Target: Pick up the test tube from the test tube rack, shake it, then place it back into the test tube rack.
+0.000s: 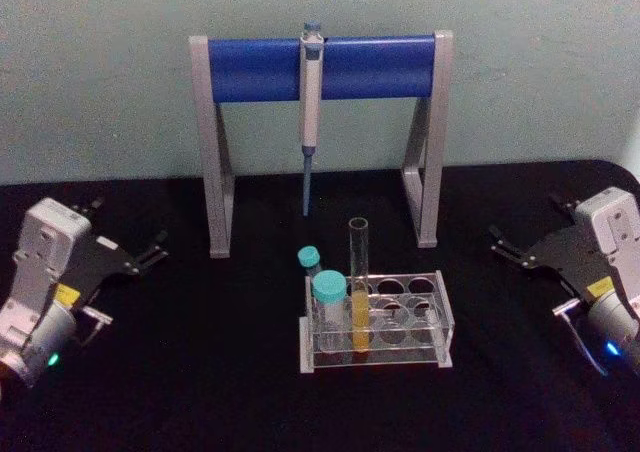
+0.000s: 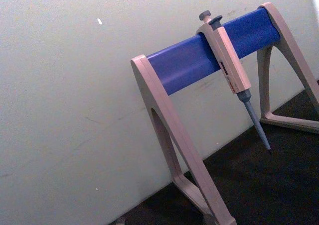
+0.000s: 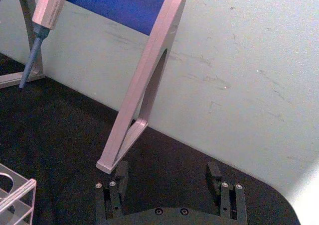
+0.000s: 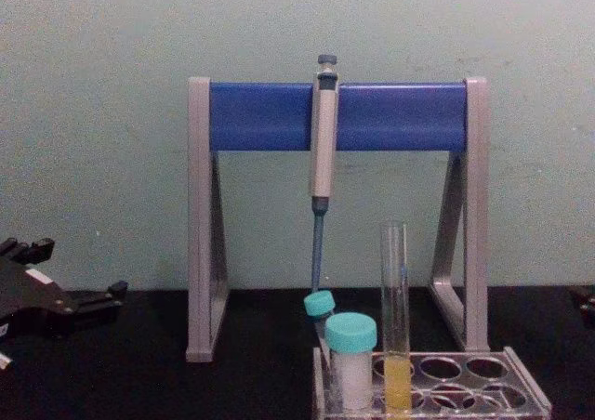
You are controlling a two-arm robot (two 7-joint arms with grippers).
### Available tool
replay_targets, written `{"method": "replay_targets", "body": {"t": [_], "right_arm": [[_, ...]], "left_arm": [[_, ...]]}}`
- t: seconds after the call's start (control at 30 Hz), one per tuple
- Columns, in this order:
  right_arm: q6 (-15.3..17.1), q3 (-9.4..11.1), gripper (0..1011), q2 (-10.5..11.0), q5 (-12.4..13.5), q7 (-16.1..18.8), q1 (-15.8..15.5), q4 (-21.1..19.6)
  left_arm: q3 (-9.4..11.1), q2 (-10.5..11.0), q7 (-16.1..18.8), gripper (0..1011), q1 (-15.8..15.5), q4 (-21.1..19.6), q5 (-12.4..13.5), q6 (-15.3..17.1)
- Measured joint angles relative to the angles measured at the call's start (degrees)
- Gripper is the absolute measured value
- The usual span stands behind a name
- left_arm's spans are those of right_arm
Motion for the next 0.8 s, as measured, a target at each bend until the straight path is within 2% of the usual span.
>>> {"method": "replay_targets", "body": {"t": [0.8], "right_arm": [[0.0, 0.0, 1000, 0.0, 0.0, 0.0, 0.0, 0.0]], "left_arm": [[0.0, 0.0, 0.0, 1001, 0.0, 0.0, 0.0, 0.0]]}}
